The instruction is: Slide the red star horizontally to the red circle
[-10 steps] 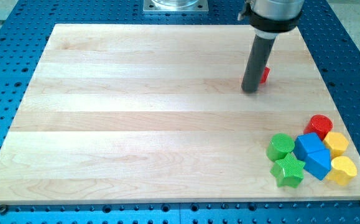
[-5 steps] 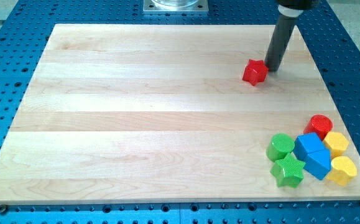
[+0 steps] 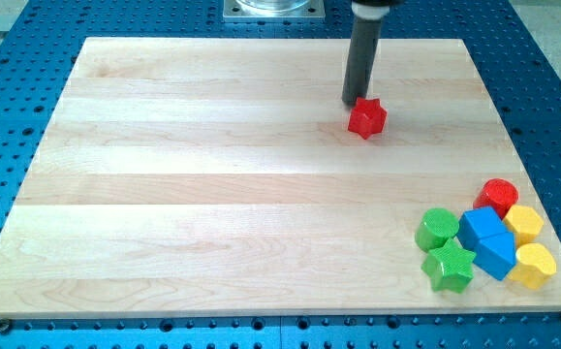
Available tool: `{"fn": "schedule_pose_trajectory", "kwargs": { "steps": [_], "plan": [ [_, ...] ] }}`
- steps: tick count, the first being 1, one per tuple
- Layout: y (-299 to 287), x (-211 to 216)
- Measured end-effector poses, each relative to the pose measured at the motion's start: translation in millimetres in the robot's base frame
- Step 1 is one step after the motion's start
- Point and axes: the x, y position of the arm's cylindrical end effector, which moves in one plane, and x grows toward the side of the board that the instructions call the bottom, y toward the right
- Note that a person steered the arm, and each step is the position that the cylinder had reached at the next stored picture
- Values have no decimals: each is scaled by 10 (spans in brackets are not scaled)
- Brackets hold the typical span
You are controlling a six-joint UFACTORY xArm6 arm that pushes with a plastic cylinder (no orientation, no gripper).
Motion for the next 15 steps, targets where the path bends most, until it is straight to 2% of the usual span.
{"fn": "schedule_pose_trajectory", "kwargs": {
  "steps": [1, 3, 5, 6, 7, 8, 9, 10, 11, 12, 13, 15],
  "plan": [
    [137, 758],
    [77, 845],
    [-574, 874],
    [-305, 903],
    [338, 916],
    [514, 971],
    [445, 971],
    [-63, 971],
    [-320, 1148],
    [127, 1331],
    [489, 1331],
    [256, 1308]
  ]
}}
